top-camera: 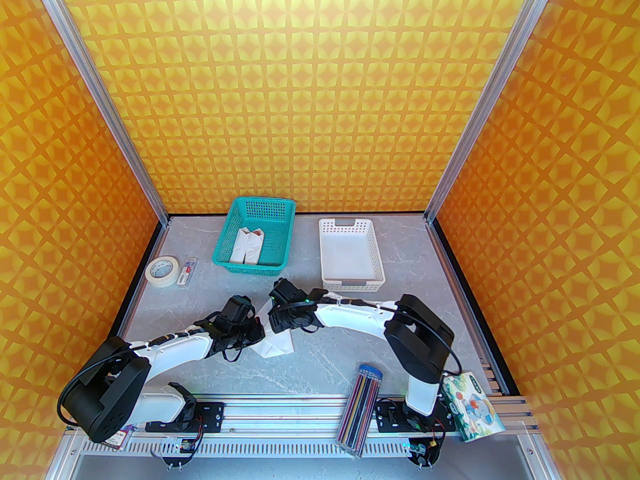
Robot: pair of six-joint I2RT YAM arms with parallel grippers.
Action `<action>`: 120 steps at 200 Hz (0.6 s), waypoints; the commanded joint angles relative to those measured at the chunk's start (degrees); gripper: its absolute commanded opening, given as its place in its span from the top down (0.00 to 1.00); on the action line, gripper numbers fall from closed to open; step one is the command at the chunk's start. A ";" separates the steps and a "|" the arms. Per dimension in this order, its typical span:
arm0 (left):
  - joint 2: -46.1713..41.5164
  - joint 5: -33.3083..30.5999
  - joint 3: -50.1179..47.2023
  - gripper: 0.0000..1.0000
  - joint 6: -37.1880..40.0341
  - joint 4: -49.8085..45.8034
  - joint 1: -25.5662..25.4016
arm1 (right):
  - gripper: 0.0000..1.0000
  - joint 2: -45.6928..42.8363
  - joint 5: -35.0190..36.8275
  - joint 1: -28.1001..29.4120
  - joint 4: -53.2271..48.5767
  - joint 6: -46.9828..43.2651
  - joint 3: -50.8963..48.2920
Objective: Place the utensils on the paper napkin and roll it up
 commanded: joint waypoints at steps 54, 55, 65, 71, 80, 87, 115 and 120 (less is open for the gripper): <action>1.67 -2.70 -1.16 1.00 -0.01 -6.33 0.12 | 0.30 6.97 4.07 -0.19 -1.02 -1.02 4.46; 1.63 -2.73 -1.15 1.00 -0.01 -6.32 0.16 | 0.30 7.00 4.15 -0.21 -1.02 -0.99 4.45; 1.67 -2.74 -1.22 1.00 -0.01 -6.32 0.11 | 0.30 7.49 4.93 -0.26 -1.17 -0.81 4.49; 1.59 -2.77 -1.31 1.00 -0.01 -6.29 0.12 | 0.30 7.86 5.61 -0.30 -1.63 -0.61 4.66; 1.50 -2.77 -1.47 1.00 -0.01 -6.29 0.11 | 0.31 8.07 6.77 -0.40 -2.23 -0.35 4.50; 1.37 -2.72 -1.54 1.00 -0.10 -6.24 0.11 | 0.32 8.11 7.35 -0.69 -2.50 -0.09 4.15; 1.24 -2.76 -2.09 1.00 -0.45 -6.22 0.15 | 0.34 6.49 8.17 -2.48 -2.78 0.43 1.67; 1.24 -2.74 -2.13 1.00 -0.54 -6.19 0.13 | 0.34 6.03 8.27 -2.71 -2.76 0.31 1.21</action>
